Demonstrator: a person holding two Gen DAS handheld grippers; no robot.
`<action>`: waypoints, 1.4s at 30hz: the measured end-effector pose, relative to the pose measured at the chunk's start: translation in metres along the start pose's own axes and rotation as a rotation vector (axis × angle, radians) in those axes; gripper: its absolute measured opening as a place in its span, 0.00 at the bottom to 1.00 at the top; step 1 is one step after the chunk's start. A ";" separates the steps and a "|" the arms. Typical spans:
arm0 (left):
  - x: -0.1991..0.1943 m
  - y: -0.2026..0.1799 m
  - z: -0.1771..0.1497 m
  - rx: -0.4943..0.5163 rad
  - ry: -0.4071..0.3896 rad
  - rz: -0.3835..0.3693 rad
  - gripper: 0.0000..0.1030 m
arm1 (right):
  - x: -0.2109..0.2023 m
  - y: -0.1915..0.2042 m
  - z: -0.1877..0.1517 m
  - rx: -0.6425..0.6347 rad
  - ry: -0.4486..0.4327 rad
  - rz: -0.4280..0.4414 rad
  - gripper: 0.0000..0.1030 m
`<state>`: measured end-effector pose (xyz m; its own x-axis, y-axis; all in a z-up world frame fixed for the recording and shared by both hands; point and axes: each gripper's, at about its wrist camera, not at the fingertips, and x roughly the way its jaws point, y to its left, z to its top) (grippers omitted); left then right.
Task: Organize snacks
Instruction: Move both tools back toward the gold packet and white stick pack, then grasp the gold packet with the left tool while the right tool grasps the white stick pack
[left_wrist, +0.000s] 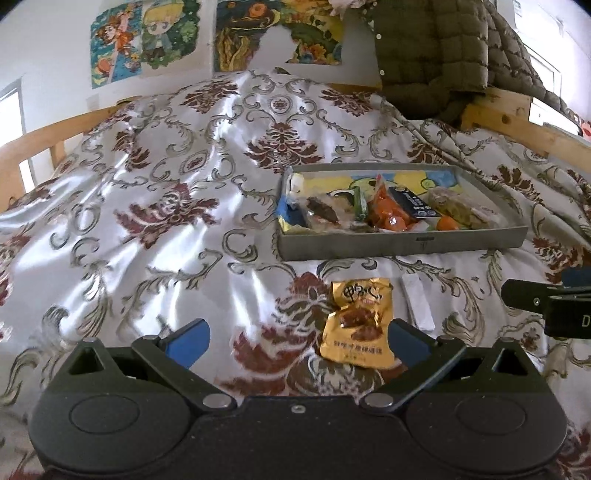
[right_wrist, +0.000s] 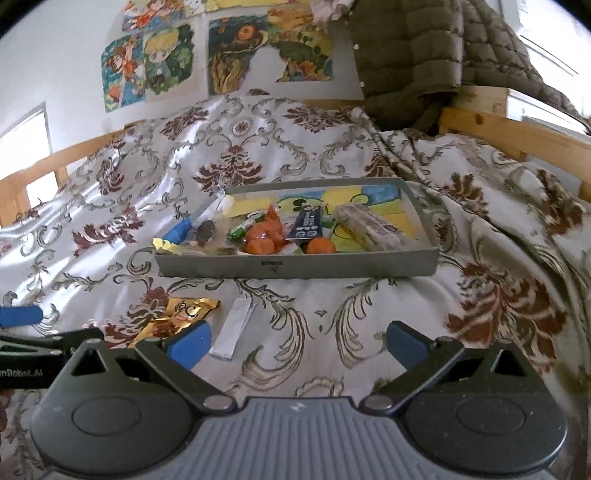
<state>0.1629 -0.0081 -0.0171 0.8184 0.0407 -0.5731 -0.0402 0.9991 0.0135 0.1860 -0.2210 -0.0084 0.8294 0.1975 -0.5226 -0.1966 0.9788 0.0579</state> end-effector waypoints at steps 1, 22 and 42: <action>0.005 -0.001 0.001 0.008 0.002 -0.001 0.99 | 0.005 0.000 0.002 -0.009 0.004 0.002 1.00; 0.064 -0.022 0.000 0.161 0.109 -0.041 0.99 | 0.112 0.036 0.026 -0.174 0.247 0.123 0.84; 0.085 -0.043 0.003 0.213 0.165 -0.130 0.63 | 0.112 0.033 0.016 -0.308 0.296 0.168 0.21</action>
<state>0.2359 -0.0481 -0.0642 0.7042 -0.0731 -0.7063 0.1945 0.9765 0.0928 0.2806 -0.1655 -0.0509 0.5962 0.2839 -0.7510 -0.4991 0.8637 -0.0697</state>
